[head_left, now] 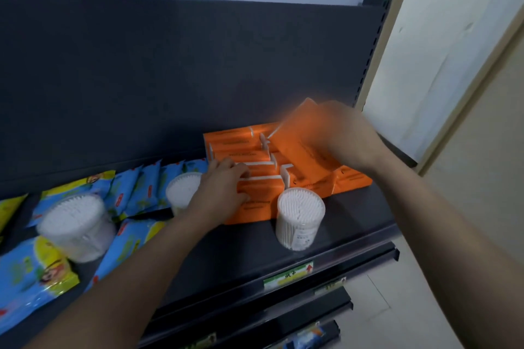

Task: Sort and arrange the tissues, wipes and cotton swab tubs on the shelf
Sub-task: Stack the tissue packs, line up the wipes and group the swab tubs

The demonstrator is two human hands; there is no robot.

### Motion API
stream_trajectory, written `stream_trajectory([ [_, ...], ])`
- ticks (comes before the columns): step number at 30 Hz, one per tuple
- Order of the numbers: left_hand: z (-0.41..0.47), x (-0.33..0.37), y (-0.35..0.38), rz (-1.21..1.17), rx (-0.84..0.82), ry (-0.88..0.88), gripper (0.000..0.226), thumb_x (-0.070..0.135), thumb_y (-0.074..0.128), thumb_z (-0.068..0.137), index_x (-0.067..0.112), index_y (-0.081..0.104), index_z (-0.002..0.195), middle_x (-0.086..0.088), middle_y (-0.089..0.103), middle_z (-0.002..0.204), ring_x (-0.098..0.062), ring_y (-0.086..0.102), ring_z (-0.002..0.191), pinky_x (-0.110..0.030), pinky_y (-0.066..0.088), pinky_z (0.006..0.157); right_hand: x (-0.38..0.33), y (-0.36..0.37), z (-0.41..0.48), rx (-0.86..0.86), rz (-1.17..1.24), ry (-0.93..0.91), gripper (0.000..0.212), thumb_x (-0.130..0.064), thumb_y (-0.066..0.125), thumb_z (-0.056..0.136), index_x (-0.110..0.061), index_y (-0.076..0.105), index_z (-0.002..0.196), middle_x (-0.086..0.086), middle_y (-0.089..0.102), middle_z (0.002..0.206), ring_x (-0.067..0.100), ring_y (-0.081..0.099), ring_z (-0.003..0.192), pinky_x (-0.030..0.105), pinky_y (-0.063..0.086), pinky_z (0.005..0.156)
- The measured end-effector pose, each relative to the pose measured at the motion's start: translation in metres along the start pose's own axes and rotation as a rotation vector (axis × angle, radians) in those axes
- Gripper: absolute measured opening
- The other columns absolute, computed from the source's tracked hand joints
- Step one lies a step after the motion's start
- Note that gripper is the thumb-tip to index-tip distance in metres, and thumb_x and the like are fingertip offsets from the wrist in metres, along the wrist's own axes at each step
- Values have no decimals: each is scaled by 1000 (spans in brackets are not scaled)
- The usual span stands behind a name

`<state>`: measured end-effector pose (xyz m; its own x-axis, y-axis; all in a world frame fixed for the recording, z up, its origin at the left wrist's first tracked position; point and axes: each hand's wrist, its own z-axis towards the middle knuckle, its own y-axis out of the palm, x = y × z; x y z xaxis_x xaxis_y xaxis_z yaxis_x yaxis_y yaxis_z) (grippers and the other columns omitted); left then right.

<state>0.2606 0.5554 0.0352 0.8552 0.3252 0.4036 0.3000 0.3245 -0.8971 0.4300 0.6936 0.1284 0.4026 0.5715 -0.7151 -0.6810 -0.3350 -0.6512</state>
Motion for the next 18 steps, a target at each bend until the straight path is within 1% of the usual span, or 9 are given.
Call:
stream_trajectory([
  [3,5,-2,-2,-5,-50,27,43,23,72,76,18,56,115,-2,50,118,-21,37,115,-33,37,97,1,0,0,6,-40,5,35,-27,74,78,-26,57,108,-1,65,102,17,63,90,34,53,81],
  [5,7,-1,-2,-12,-53,50,42,24,72,76,16,57,113,-3,51,117,-21,38,114,-31,37,95,2,1,-1,4,-78,16,37,-27,75,77,-25,58,110,-2,65,102,17,63,91,34,52,82],
  [7,9,-1,0,5,-32,79,40,24,70,78,14,56,114,-5,50,119,-22,39,114,-31,37,94,2,0,-3,-10,-104,36,39,-27,76,76,-25,58,111,-2,65,102,17,63,91,34,52,83],
  [11,11,1,5,32,-19,96,42,26,67,80,14,52,117,-5,48,122,-21,38,115,-30,35,94,6,-1,-9,-19,-165,49,37,-20,77,74,-23,61,108,-1,65,95,16,60,83,28,48,77],
  [15,8,4,-1,36,-61,68,52,33,74,73,15,53,117,-4,49,122,-21,37,117,-31,35,96,14,-4,-10,-72,-239,70,36,-15,76,73,-18,63,106,7,65,98,23,61,90,30,48,78],
  [18,5,13,-8,84,-18,63,56,37,73,74,18,52,122,-3,49,122,-22,37,117,-32,34,100,22,-11,-5,-137,-239,71,36,-14,75,73,-20,63,106,4,66,98,21,61,88,27,46,73],
])
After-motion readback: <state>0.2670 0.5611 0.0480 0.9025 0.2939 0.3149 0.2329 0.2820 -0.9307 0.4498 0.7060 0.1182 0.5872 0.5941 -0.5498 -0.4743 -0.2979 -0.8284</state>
